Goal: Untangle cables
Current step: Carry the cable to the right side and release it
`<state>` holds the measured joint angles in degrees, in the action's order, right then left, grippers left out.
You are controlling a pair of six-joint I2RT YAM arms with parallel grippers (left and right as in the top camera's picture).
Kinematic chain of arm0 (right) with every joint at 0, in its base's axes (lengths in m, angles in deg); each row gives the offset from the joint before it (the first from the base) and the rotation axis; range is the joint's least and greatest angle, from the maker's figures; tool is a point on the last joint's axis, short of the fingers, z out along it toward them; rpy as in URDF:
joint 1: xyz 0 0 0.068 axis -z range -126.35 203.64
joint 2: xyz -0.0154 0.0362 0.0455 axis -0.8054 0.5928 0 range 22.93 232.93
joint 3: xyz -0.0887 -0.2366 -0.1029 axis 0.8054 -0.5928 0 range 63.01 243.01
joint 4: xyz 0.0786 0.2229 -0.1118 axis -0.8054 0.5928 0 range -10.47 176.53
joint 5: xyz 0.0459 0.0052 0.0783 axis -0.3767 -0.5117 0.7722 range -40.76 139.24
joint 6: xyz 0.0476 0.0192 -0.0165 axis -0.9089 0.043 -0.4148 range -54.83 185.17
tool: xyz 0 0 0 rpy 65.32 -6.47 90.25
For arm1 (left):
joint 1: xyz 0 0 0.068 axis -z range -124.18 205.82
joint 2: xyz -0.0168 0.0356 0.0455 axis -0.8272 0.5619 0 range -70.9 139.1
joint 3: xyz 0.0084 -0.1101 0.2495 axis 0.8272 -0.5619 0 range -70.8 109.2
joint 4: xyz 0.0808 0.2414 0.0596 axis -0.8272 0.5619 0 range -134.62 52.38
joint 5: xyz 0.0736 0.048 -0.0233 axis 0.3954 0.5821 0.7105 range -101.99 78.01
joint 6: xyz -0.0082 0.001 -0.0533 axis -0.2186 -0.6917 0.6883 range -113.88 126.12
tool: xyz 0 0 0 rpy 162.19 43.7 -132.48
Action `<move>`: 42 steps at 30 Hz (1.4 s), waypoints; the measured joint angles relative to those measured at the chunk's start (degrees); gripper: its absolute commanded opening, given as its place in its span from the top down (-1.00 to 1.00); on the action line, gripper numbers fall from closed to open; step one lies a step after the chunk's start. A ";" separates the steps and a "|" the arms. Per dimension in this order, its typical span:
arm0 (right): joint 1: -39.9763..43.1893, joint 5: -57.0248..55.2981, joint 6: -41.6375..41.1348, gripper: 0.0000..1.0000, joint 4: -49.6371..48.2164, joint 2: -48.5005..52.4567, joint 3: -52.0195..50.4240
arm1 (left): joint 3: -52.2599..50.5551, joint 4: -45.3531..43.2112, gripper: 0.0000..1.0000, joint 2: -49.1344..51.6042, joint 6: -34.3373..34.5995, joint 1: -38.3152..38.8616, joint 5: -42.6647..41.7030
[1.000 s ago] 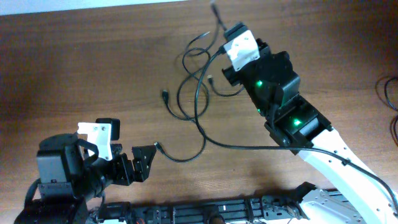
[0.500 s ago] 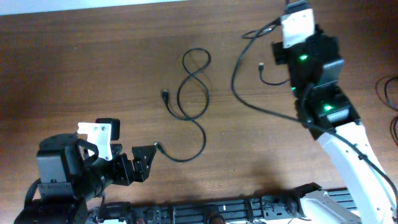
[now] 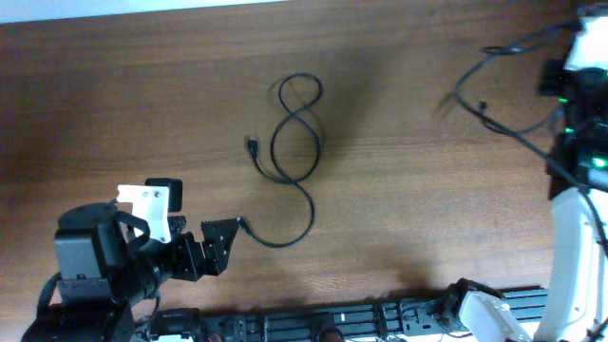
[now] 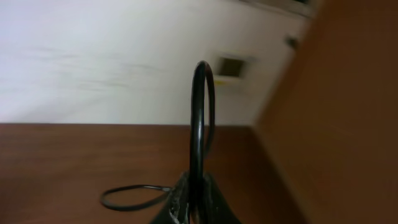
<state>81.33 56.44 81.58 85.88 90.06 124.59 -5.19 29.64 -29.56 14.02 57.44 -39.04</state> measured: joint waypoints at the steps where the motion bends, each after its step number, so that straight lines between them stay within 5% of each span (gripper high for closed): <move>1: 2.40 0.50 0.02 0.92 0.00 0.22 0.00 | 0.00 0.00 -0.98 0.00 0.00 0.00 0.00; 11: 14.38 -1.11 -0.24 0.93 -2.99 7.76 0.00 | 0.00 2.01 -0.98 0.00 0.00 0.00 -0.02; 22: 25.81 -5.88 -9.35 0.93 -5.33 15.08 0.04 | 0.00 2.21 -0.98 0.00 0.04 0.00 -0.02; 31: 28.04 -4.55 -13.64 0.93 11.63 24.92 10.82 | 0.00 2.40 -0.98 0.00 0.07 0.00 -0.02; 40: 28.70 -3.89 -11.04 0.91 16.11 29.14 22.95 | 0.00 3.19 -0.98 0.00 0.94 0.00 -0.22; 41: 28.70 -3.06 -10.80 -0.27 17.51 30.05 24.98 | 0.00 3.21 -0.98 0.00 1.03 0.00 -0.24; 42: 28.70 -1.68 -10.38 -0.98 19.02 31.65 27.32 | 0.00 3.26 -0.98 0.00 1.16 0.00 -0.24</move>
<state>110.02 54.76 71.19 104.89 121.71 151.91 -5.19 32.89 -29.56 15.18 57.44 -39.28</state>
